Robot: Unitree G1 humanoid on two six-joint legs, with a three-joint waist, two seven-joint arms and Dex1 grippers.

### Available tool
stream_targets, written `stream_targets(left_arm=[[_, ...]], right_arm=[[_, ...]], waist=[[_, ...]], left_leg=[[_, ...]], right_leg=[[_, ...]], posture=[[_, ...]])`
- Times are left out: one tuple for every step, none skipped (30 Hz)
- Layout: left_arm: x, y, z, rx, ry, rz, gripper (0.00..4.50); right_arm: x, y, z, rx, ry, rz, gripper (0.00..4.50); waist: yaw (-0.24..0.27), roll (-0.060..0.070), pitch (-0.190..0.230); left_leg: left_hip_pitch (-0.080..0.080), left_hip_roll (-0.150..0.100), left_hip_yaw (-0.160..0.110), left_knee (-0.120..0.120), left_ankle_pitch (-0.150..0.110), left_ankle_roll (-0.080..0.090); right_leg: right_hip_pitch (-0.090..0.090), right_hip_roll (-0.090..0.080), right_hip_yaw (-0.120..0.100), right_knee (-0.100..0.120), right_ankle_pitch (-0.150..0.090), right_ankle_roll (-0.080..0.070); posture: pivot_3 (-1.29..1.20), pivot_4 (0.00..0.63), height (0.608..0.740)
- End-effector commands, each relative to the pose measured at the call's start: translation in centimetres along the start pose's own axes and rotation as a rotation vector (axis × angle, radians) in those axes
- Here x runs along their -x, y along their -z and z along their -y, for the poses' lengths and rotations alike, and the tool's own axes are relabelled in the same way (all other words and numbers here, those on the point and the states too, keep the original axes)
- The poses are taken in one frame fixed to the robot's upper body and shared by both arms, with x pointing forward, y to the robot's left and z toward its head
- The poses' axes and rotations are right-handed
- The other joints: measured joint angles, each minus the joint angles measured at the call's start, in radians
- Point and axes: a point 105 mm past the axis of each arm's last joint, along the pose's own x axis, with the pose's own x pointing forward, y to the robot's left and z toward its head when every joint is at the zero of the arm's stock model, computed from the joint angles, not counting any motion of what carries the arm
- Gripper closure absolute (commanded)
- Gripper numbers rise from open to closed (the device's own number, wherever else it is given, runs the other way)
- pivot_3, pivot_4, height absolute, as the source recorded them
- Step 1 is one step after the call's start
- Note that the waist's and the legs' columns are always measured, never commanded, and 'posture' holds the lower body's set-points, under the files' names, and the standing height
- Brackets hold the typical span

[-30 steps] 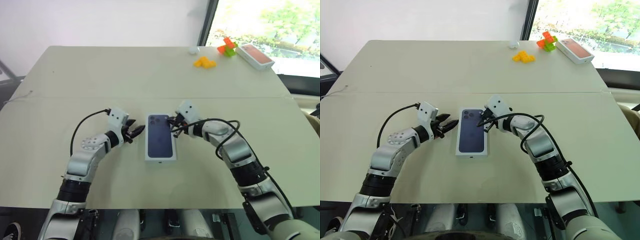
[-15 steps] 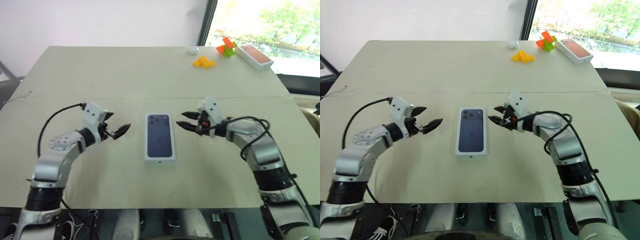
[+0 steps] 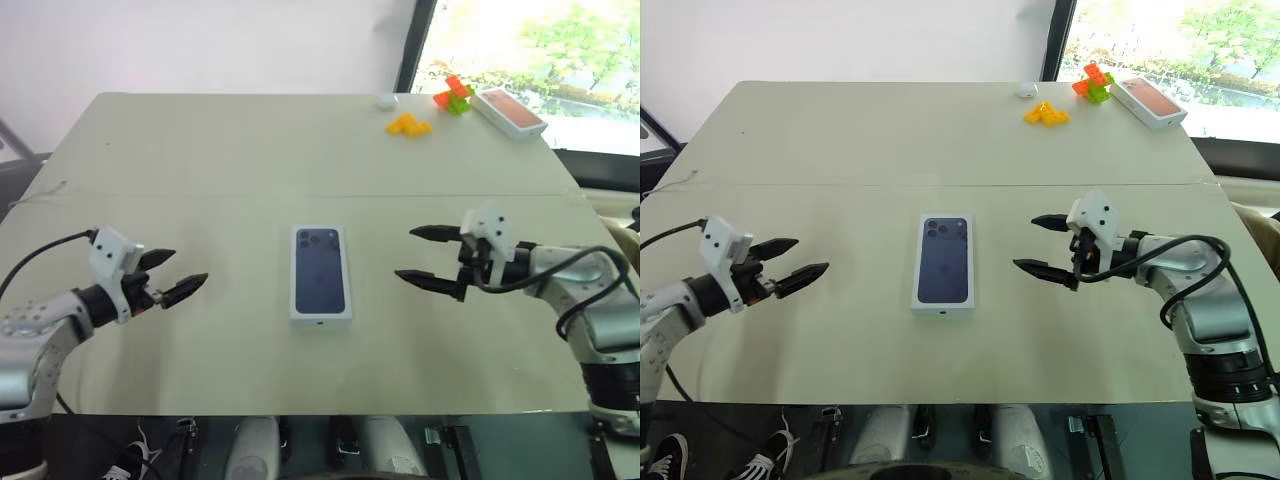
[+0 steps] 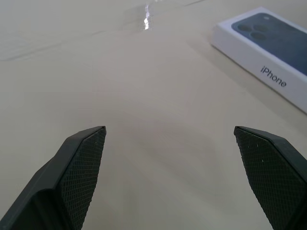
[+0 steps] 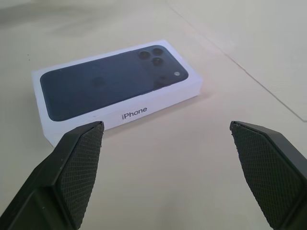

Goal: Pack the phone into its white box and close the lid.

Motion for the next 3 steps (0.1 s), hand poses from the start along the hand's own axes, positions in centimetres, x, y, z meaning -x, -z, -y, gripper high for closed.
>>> stream_targets(left_arm=[[1.43,-1.30,-0.49,-0.035,-0.014,0.043,0.00],[1.59,-1.26,-0.48,-0.034,-0.013,0.043,0.00],[1.78,-1.19,-0.47,-0.036,-0.011,0.042,0.00]], right_arm=[[1.35,-0.96,0.65,0.045,0.018,0.016,0.09],[1.52,-0.90,0.66,0.048,0.017,0.012,0.09],[1.71,-0.87,0.55,0.040,0.009,0.009,0.09]], waist=[[0.001,0.000,0.000],[0.001,0.000,0.000],[0.001,0.000,0.000]], left_leg=[[0.000,0.000,0.000,0.000,0.000,0.000],[0.000,0.000,0.000,0.000,0.000,0.000],[0.000,0.000,0.000,0.000,0.000,0.000]], right_leg=[[0.000,0.000,0.000,0.000,0.000,0.000],[0.000,0.000,0.000,0.000,0.000,0.000],[0.000,0.000,0.000,0.000,0.000,0.000]], posture=[[0.00,0.150,0.737],[0.00,0.150,0.737],[0.00,0.150,0.737]])
